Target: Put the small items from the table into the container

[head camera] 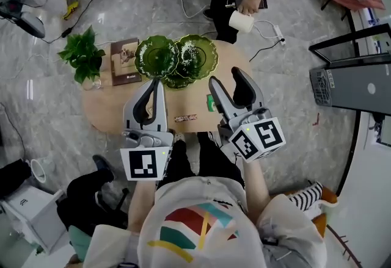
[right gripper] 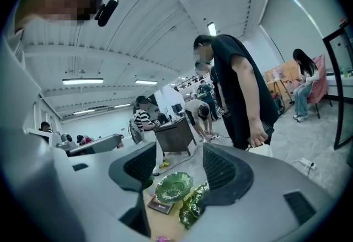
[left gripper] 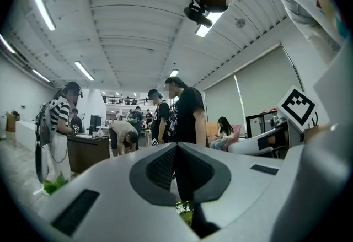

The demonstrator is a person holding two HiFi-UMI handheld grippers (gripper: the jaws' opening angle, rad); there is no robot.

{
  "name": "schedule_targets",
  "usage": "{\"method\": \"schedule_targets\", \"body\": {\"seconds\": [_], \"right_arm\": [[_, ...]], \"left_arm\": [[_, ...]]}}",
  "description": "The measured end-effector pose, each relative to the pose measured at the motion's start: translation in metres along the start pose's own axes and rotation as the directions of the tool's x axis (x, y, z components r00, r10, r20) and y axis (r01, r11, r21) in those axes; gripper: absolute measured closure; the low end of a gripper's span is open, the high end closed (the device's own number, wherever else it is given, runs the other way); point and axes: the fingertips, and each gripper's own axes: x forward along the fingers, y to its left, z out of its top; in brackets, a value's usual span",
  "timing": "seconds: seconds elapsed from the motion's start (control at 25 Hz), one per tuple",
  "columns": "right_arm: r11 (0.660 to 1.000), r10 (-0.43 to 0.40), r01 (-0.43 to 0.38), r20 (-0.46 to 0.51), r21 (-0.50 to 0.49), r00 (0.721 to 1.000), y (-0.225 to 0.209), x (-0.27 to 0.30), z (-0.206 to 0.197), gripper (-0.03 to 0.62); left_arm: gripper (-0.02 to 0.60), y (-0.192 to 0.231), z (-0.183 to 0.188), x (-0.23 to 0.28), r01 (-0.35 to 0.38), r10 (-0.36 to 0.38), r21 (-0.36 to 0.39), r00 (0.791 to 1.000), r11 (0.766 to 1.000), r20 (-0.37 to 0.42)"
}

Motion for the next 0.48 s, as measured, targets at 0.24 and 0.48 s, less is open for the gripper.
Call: {"method": "schedule_targets", "body": {"seconds": [0.24, 0.48], "right_arm": [[0.992, -0.115, 0.108, -0.136, -0.06, 0.984, -0.051, 0.001, -0.079, 0.342], [0.972, -0.23, 0.23, -0.353, -0.044, 0.907, -0.111, -0.012, -0.222, 0.342]], "left_arm": [[0.574, -0.016, -0.052, 0.01, 0.055, -0.055, 0.0, 0.998, 0.998, -0.04], [0.574, -0.028, -0.131, 0.008, 0.084, -0.085, -0.016, 0.99, 0.996, -0.11]]}}
